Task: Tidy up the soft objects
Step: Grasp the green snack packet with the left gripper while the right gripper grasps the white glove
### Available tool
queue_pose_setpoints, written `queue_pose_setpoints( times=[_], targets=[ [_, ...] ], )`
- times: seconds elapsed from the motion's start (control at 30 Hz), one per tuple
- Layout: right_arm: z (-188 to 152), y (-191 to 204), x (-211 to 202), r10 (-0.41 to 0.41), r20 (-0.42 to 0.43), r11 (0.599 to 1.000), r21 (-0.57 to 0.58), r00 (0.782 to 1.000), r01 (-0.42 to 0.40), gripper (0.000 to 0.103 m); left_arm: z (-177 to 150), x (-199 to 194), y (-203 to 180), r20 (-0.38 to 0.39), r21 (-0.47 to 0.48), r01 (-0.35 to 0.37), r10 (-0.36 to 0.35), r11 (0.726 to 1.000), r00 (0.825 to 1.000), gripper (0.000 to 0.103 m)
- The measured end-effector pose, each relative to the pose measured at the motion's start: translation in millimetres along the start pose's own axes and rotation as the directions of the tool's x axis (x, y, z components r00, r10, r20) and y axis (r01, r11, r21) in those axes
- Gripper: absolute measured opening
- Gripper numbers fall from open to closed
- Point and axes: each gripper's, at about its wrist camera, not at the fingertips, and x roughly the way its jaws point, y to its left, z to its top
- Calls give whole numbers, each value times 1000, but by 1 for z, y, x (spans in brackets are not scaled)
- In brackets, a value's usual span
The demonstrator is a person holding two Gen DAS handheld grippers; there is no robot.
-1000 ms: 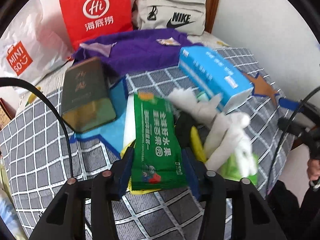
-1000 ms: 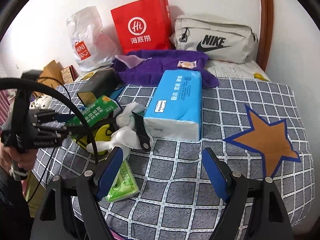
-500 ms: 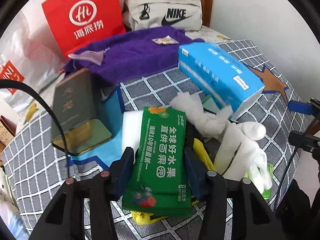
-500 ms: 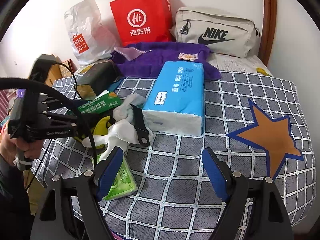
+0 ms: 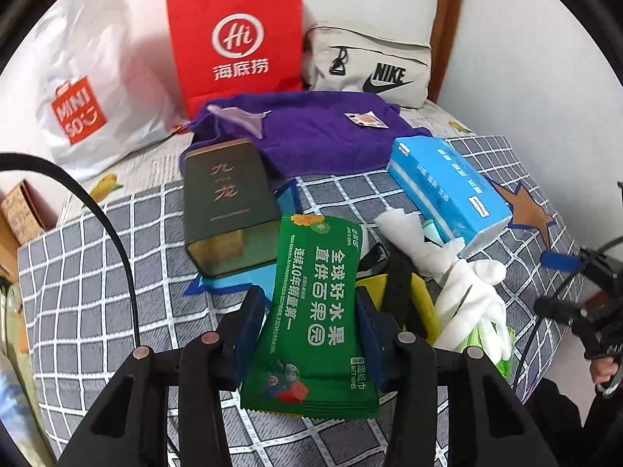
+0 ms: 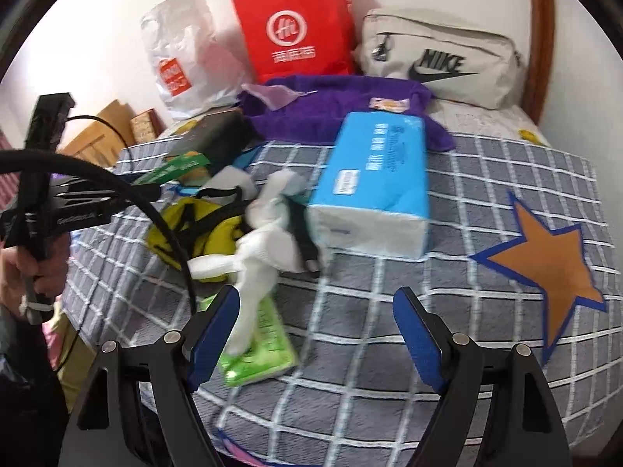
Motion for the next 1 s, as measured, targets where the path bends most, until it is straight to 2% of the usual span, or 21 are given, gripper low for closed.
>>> queue_pose_setpoints(
  times=[0.17, 0.27, 0.33, 0.4, 0.47, 0.5, 0.53, 0.63, 0.87, 1.0],
  targets=[
    [3, 14, 17, 54, -18, 998, -7, 998, -55, 81, -7, 5, 7, -7, -34, 12, -12, 999, 1000, 44],
    [9, 15, 38, 91, -49, 996, 27, 995, -90, 79, -10, 7, 7, -14, -40, 25, -26, 999, 1000, 44],
    [12, 16, 51, 118, -54, 992, 46, 992, -115, 65, -11, 9, 8, -17, -44, 26, -27, 999, 999, 44],
    [16, 14, 62, 128, -54, 989, 76, 990, -124, 56, -12, 9, 9, -14, -54, 29, -30, 998, 999, 44],
    [19, 11, 71, 132, -54, 986, 107, 990, -126, 41, -11, 9, 11, -12, -61, 36, -36, 998, 999, 44],
    [20, 11, 73, 139, -48, 984, 116, 989, -133, 27, -10, 9, 12, -9, -64, 37, -38, 997, 999, 44],
    [21, 11, 74, 145, -43, 983, 116, 988, -140, 19, -10, 9, 12, -8, -65, 39, -40, 997, 999, 44],
    [20, 12, 69, 131, -28, 987, 96, 991, -127, 13, -9, 8, 14, -4, -70, 43, -43, 997, 999, 44],
    [15, 14, 22, 144, -23, 988, 63, 989, -143, 11, -5, 0, 19, 22, -83, 56, -54, 995, 998, 44],
    [19, 14, -13, 136, 36, 990, 26, 990, -137, 11, 0, -7, 20, 39, -85, 56, -53, 995, 998, 44]
  ],
)
